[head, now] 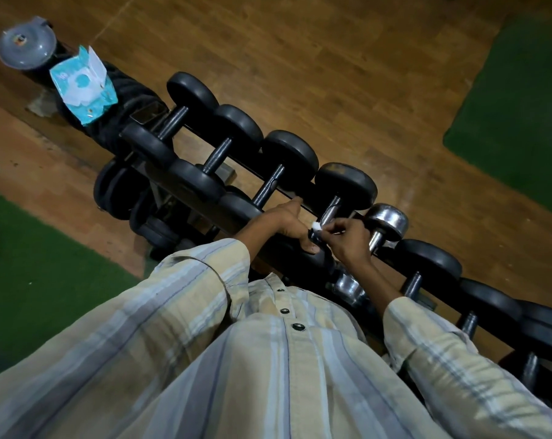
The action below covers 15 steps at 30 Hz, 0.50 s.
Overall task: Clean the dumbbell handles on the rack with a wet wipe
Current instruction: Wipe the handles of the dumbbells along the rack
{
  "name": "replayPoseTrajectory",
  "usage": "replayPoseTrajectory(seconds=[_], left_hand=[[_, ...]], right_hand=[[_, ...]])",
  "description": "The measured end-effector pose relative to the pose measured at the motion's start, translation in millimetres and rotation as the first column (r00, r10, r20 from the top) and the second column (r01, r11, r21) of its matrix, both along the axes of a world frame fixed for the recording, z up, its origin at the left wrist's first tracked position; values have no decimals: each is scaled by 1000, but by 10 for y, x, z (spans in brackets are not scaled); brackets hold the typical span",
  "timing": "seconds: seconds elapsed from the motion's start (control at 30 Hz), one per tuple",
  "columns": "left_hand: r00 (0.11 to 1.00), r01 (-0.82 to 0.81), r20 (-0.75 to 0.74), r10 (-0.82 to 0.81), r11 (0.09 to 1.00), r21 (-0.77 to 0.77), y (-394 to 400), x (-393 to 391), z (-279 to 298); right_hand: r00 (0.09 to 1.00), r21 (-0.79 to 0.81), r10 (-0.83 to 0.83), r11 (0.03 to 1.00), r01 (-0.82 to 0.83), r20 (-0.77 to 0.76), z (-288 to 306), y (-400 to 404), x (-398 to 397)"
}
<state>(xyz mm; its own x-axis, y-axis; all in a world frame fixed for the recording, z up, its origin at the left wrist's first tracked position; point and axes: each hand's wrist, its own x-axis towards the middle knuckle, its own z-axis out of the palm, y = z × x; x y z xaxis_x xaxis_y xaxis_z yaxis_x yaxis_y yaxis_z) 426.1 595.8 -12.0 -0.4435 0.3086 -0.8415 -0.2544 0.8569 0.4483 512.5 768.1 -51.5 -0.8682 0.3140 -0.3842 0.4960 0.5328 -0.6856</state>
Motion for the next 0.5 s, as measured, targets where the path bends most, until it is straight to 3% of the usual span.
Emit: replayPoseTrajectory(seconds=[0.1,0.17,0.2,0.27,0.33,0.5], left_hand=[[1000,-11,10,11,1000,6,-1,6,-33],[1000,-28,3,28,1000,12,-13,17,-107],[1000,-31,0,31,999,17,-20,21,-131],[999,-32,-4,32,999,27,-30,22,-133],[999,-32,-16,32,999,29,-32,32,-103],[998,-61,-30,62,998,29,-38,69,-40]], right_hand=[[968,-115,-242,962,248,62,-116,-4,-76],[887,-211,-455,862,462,84,-125,-28,-205],[823,-301,-554,769,564,127,-68,-47,-294],[651,-465,-691,486,740,314,-81,-7,-502],[557,-533,-661,270,802,503,-136,53,-629],[551,-634,-479,-15,773,683,-160,40,-530]])
